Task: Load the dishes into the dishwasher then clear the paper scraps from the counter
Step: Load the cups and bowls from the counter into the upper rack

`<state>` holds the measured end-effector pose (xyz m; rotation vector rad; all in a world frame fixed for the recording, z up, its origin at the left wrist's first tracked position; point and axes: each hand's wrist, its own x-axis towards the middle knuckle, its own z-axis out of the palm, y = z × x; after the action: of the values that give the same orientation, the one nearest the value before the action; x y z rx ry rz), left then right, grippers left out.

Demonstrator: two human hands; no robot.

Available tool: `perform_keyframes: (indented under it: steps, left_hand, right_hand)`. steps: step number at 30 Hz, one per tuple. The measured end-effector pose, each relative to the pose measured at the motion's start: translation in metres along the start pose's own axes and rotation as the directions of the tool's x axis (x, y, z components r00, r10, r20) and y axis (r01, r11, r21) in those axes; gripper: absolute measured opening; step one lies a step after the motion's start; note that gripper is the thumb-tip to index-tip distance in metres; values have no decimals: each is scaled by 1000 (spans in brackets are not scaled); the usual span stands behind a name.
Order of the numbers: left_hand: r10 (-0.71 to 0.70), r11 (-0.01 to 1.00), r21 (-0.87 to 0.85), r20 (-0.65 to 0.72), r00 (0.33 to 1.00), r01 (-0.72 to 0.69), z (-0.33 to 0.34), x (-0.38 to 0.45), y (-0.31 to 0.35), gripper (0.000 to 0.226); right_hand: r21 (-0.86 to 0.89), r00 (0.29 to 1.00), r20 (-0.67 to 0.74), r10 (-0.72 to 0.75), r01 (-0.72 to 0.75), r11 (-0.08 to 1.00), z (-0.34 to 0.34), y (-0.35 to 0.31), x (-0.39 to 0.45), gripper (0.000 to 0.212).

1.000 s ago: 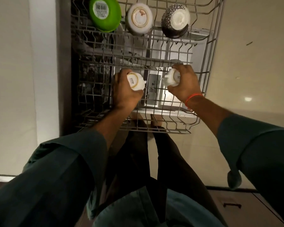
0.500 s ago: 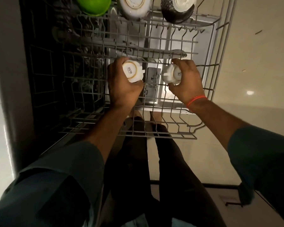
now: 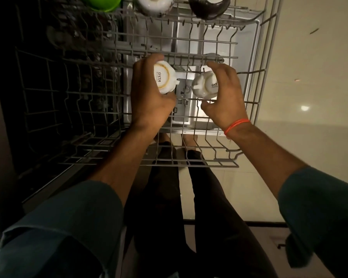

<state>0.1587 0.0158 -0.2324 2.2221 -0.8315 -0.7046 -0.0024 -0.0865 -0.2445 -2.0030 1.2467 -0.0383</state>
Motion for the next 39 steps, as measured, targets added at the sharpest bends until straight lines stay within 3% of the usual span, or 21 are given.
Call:
perform_keyframes:
  steps: [8,15,29,35,39]
  left_hand:
    - [-24,1000,20,71,997,23,11,7,-8,77]
    - [-41,999,29,11,999,41,17,1,-14,74]
    - [-132,987,117,159,979,114,10,-8,-10,82]
    - [-191,981,65,137,972,183,-2,-54,3,89]
    - [-150,988,-27,106,983,154,-23,-85,22,87]
  right_hand:
    - [73,999,-43,-5,9,997,-8,-1,-15,88]
    - [73,999,-43,15,-12,997,-9,-1,-17,88]
    - [54,998,-58,-22,25,998,-8,-10,-28,87]
    - [49,992,-119,-45,51,997,-24,-24,-36,76]
    - [58,990,-124,-71,79,995,-38,-41,-46,72]
